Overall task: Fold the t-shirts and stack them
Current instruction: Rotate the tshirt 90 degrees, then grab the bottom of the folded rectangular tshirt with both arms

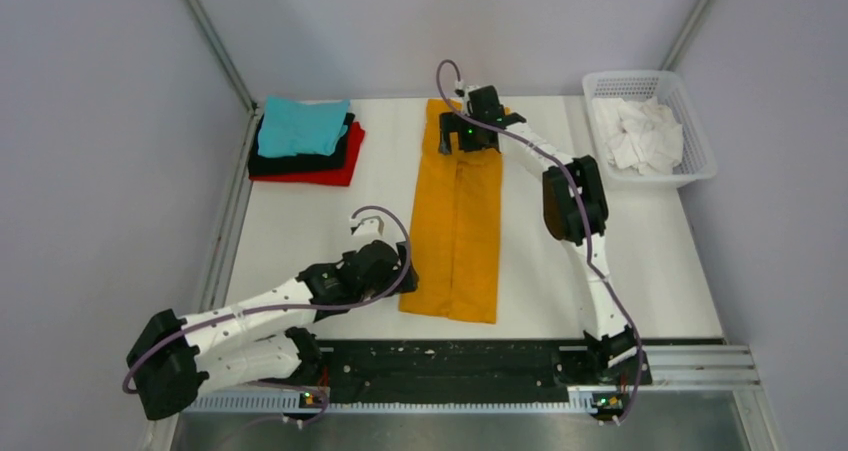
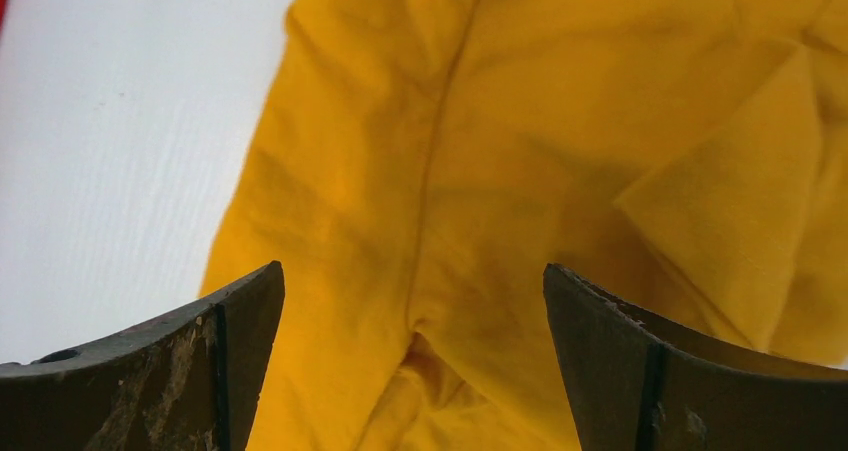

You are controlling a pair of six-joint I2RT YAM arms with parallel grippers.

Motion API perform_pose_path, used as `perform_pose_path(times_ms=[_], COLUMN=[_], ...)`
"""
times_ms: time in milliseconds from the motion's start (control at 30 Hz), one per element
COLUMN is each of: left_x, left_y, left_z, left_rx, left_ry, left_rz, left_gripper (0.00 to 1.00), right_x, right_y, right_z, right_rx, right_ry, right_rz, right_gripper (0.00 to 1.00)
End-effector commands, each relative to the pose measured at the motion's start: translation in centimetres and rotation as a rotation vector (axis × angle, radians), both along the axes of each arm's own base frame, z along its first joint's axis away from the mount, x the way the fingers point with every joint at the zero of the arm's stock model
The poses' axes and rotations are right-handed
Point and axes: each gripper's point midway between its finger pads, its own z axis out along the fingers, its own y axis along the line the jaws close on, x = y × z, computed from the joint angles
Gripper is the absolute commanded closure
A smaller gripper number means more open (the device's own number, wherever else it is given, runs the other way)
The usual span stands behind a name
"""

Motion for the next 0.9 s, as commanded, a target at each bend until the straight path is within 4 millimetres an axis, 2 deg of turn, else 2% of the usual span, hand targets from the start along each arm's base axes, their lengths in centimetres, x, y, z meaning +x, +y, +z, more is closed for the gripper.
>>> perform_pose_path(times_ms=[0,133,233,367,467,567,633,700,733,800,867], left_x=[0.7,0.5,0.3,-0.3,-0.9,-1.5,-2.1,-2.8,-3.1,-3.4,-3.7], left_y=[0.1,0.0,-0.3,-0.1,-0.2,-0.9,-1.3,-1.3,-1.3,-1.2,-1.6], left_z=[0.2,-0.4,-1.2,-2.1,-2.8,-3.1,-3.3,-3.7,-4.0,-4.7,-5.0], left_rx=[-0.024,-0.03,-0.034,-0.017,-0.025,-0.056,-0.066,-0.064,-0.068,-0.069,-0.08], left_ry=[-0.016,0.003,0.027,0.071,0.1,0.123,0.151,0.184,0.193,0.204,0.218], left_rz=[0.033,0.028,0.019,0.017,0.005,-0.029,-0.059,-0.075,-0.082,-0.089,-0.111], left_gripper=[0.01,0.01,0.01,0.01,0.02,0.07,0.14,0.21,0.23,0.29,0.33], right_x=[3.2,5.6,6.6,7.2,6.5,4.7,3.0,0.4,-1.7,-5.3,-8.3], right_y=[-3.5,-5.7,-6.0,-6.4,-7.1,-7.8,-8.5,-9.0,-9.3,-9.7,-10.5], right_z=[4.2,5.3,6.5,6.6,6.7,8.5,11.1,13.7,12.6,14.1,12.9], right_rx=[-0.021,0.026,0.089,0.23,0.205,0.171,0.19,0.25,0.269,0.325,0.323], right_ry=[-0.125,-0.17,-0.201,-0.148,-0.136,-0.173,-0.239,-0.306,-0.287,-0.309,-0.275], right_rz=[-0.134,-0.238,-0.249,-0.259,-0.257,-0.242,-0.255,-0.262,-0.265,-0.27,-0.303], right_gripper=[0.01,0.01,0.01,0.01,0.01,0.01,0.01,0.01,0.01,0.01,0.01])
